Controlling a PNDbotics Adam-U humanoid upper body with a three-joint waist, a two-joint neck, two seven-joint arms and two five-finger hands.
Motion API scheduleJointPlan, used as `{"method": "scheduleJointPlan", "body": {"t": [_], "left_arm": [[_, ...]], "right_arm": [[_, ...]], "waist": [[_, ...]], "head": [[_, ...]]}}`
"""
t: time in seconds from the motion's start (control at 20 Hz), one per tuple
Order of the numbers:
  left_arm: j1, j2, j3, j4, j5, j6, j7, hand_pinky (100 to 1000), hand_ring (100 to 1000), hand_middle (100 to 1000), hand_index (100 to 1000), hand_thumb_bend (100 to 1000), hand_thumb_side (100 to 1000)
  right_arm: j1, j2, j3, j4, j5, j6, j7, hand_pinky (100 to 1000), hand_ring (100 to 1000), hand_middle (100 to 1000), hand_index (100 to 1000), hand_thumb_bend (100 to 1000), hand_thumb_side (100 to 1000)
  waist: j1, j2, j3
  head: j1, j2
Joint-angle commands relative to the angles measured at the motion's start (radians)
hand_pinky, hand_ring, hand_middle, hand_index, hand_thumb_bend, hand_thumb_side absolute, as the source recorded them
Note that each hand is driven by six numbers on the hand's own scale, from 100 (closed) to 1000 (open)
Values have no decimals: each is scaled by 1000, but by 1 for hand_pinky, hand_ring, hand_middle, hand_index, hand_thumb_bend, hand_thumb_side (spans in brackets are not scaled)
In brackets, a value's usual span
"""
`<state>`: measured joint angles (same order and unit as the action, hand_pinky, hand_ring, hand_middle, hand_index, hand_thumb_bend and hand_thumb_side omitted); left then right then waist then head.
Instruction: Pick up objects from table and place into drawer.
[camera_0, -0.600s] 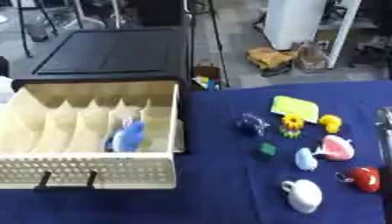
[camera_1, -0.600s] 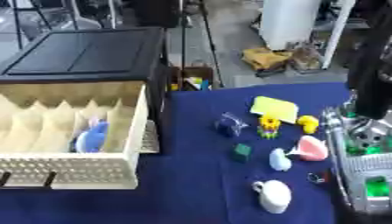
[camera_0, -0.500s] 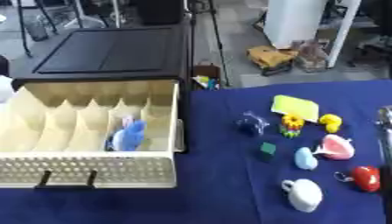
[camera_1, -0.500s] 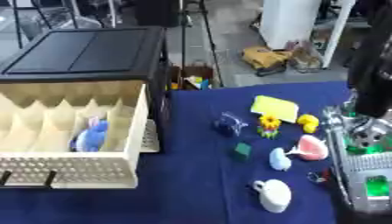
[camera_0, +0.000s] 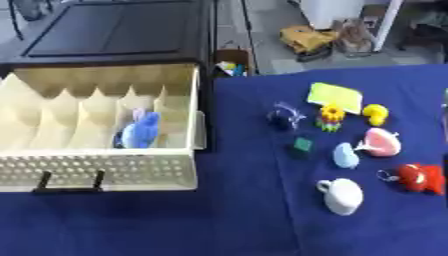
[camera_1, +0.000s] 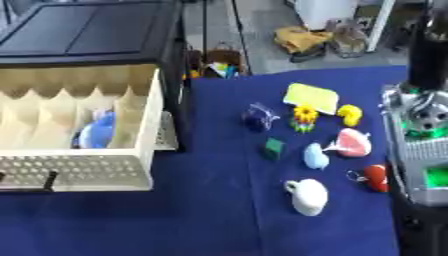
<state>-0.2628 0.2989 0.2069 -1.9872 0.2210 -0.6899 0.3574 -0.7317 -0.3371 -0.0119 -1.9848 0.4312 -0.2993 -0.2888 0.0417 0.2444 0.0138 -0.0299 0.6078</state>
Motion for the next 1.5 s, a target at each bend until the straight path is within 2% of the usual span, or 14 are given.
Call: {"method": "scheduleJointPlan", "body": {"t": [0.05,0.3,0.55,0.75,0.95,1.15,1.5], "left_arm": [[-3,19,2,-13,-9,-3,-7,521,600,634,818,225,1000],[-3,11,0,-13,-19,-5,-13,521,601,634,818,226,1000],[0,3,-2,-13,-32,-5,-18,519,601,634,818,228,1000],[6,-1,-1,-13,-44,-3,-17,519,601,634,818,228,1000],[12,2,1,-13,-51,-7,-12,519,601,634,817,229,1000],[17,2,0,-13,-59,-6,-11,519,602,634,817,228,1000],[31,9,0,-13,-69,-7,-6,519,602,637,818,229,1000]], "right_arm": [[-28,-60,3,-15,22,60,54,724,814,773,857,312,946],[-50,-119,12,-15,40,133,153,730,823,785,871,361,953],[-82,-184,31,-15,50,168,240,735,830,796,881,374,947],[-104,-244,53,-15,38,190,301,740,836,805,888,386,938],[-122,-316,76,-10,21,208,364,744,842,813,892,392,938],[-154,-371,96,28,9,203,408,750,850,824,901,392,941],[-218,-462,163,139,5,142,493,756,864,841,930,393,941]], "waist": [[1,-10,4],[2,7,10],[2,21,17],[-4,24,29],[-6,24,35],[-10,24,35],[-14,14,28]], "head": [[-6,25],[-6,60],[14,84],[23,91],[24,82],[19,71],[8,65]]}}
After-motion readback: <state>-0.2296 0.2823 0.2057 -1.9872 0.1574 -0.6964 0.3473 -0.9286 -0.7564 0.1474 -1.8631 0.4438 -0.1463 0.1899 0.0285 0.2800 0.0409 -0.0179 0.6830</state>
